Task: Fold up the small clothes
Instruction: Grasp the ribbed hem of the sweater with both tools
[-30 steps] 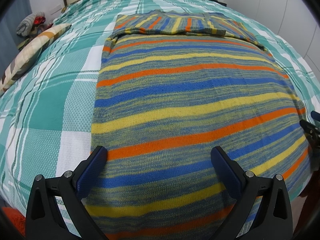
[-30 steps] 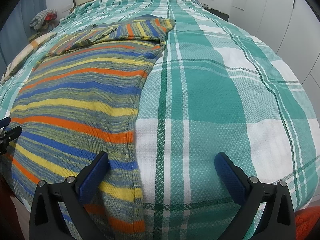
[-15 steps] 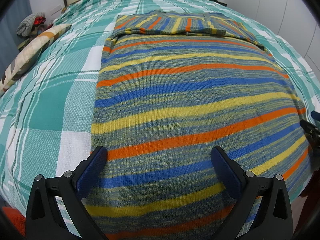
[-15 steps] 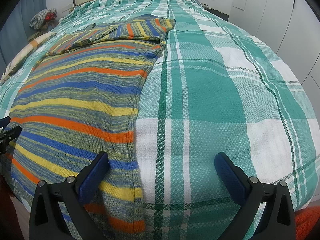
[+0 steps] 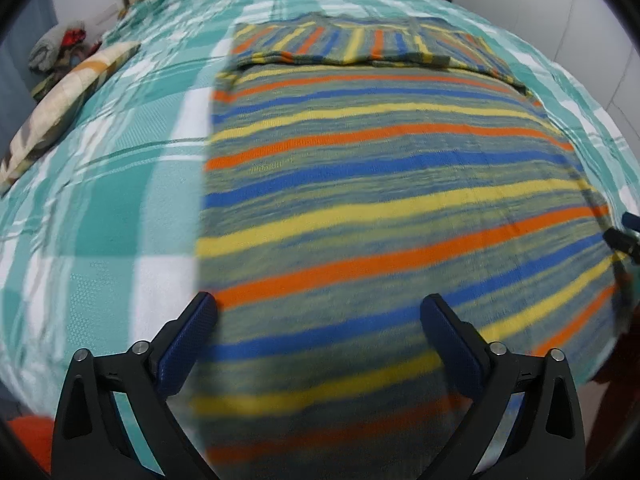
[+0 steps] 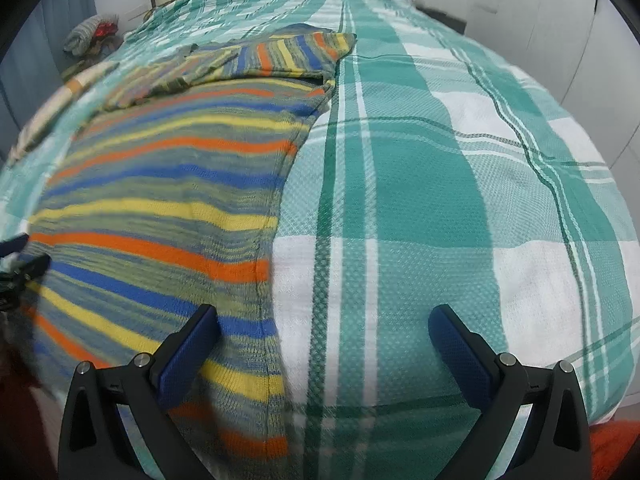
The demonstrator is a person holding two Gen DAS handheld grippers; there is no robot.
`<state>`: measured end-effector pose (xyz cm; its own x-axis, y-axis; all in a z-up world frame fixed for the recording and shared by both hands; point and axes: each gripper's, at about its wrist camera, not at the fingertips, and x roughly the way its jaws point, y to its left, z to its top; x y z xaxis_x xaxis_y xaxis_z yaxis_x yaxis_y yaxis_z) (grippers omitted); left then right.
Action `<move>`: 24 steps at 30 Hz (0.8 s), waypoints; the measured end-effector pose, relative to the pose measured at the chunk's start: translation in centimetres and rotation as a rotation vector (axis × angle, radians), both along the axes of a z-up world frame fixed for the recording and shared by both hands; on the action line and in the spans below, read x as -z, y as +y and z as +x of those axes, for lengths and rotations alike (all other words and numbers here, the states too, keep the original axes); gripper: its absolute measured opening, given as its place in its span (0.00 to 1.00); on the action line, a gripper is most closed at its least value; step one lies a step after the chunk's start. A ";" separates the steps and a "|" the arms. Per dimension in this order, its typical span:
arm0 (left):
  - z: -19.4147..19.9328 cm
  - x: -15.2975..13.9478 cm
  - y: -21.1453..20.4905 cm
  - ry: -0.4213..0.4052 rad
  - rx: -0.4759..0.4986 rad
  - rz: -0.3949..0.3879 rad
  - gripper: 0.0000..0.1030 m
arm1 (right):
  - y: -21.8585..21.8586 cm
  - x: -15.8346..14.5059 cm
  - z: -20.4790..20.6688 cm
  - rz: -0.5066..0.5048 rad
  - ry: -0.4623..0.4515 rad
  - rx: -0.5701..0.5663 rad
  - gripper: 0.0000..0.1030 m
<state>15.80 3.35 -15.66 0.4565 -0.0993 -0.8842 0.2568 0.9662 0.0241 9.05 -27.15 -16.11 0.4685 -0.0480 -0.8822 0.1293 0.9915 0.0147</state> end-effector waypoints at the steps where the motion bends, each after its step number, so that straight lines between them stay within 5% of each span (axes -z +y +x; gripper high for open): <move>1: -0.7 -1.0 1.3 -0.004 -0.028 -0.024 0.99 | -0.8 -0.9 -0.4 0.036 -0.012 0.010 0.98; 4: -2.2 -1.1 4.9 0.042 -0.093 -0.075 0.99 | -3.0 -3.1 -2.3 0.235 -0.017 -0.002 0.98; 8: -2.4 1.5 6.7 0.192 -0.152 -0.099 0.98 | -2.6 -1.2 -3.3 0.449 0.149 -0.091 0.89; 13: -2.9 2.4 4.7 0.225 -0.027 -0.030 0.90 | -0.6 0.9 -3.8 0.333 0.281 -0.177 0.82; 16: -2.9 2.3 4.5 0.234 -0.008 -0.016 0.65 | -0.8 0.9 -3.7 0.406 0.293 -0.206 0.27; 17: -3.0 2.1 4.5 0.242 0.001 -0.012 0.45 | -0.8 1.3 -3.8 0.441 0.318 -0.213 0.08; 18: -3.0 2.0 4.6 0.251 0.012 -0.014 0.14 | -0.7 1.6 -3.9 0.452 0.342 -0.216 0.07; 19: -3.0 1.8 5.0 0.276 0.021 -0.044 0.05 | -0.7 1.6 -4.0 0.445 0.355 -0.226 0.07; 22: -2.6 0.5 6.5 0.311 -0.002 -0.160 0.05 | -0.8 0.1 -4.3 0.544 0.315 -0.233 0.07; 24: -0.5 -1.2 8.4 0.332 -0.041 -0.363 0.05 | -2.1 -1.6 -3.6 0.668 0.238 -0.203 0.07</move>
